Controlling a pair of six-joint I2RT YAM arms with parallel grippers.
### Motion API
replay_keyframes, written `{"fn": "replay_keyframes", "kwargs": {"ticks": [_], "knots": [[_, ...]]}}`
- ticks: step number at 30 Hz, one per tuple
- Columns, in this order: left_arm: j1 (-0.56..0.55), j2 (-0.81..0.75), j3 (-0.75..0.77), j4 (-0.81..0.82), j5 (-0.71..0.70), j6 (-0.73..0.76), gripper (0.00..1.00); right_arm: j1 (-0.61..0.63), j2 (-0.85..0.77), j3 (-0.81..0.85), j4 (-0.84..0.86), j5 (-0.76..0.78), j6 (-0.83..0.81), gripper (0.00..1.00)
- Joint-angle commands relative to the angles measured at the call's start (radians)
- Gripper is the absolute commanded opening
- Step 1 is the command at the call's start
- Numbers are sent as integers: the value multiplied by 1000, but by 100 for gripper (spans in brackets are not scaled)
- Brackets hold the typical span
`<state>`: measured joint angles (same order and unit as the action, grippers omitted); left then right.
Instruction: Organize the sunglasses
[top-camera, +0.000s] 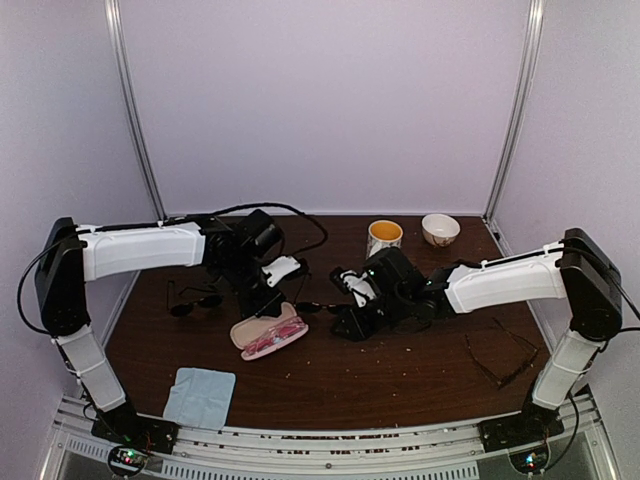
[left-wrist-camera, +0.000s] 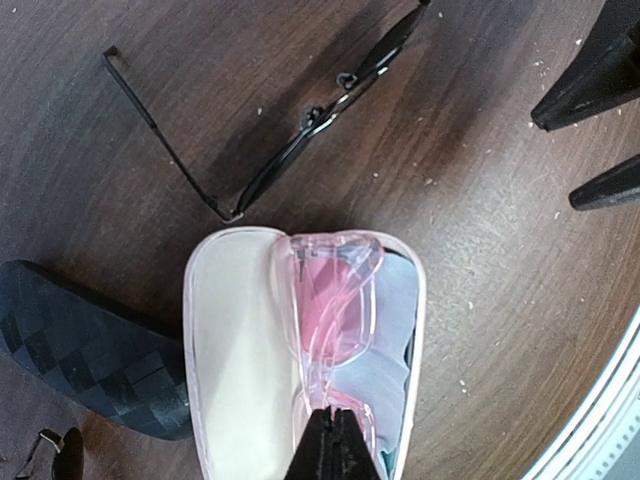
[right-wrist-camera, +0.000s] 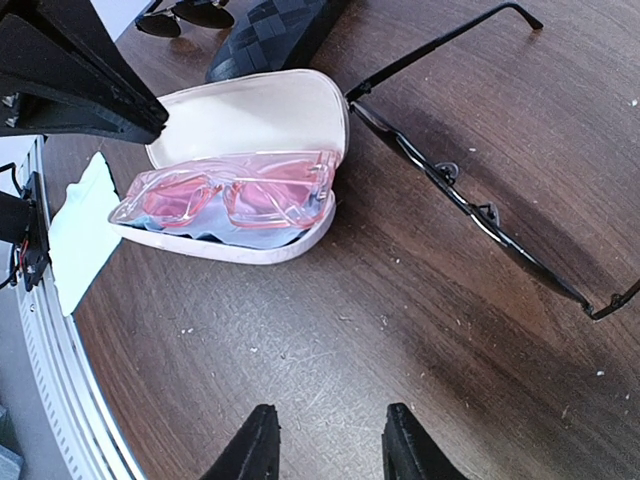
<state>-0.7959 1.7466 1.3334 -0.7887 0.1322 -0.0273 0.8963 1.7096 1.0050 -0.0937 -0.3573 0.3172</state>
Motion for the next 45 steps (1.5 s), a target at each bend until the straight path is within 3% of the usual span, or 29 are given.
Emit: {"fn": "replay_keyframes", "kwargs": {"ticks": [1, 7, 13, 18, 28, 35, 45], "knots": [[-3, -15, 46, -49, 28, 27, 0, -7, -34, -13, 13, 23, -11, 36], [-4, 0, 49, -76, 29, 28, 6, -9, -46, -34, 25, 21, -6, 36], [-4, 22, -26, -2, 46, 18, 36, -9, -56, -54, 38, 20, 0, 36], [-4, 89, -32, 36, 27, 2, 38, -9, -61, -58, 37, 19, 0, 36], [-4, 147, -30, 57, -35, -9, 28, -10, -71, -77, 42, 22, 5, 36], [-3, 151, -37, 54, -20, -5, 1, -10, -76, -78, 43, 24, 5, 36], [-2, 102, 40, -25, -13, 11, 0, -8, -76, -84, 44, 23, 7, 36]]}}
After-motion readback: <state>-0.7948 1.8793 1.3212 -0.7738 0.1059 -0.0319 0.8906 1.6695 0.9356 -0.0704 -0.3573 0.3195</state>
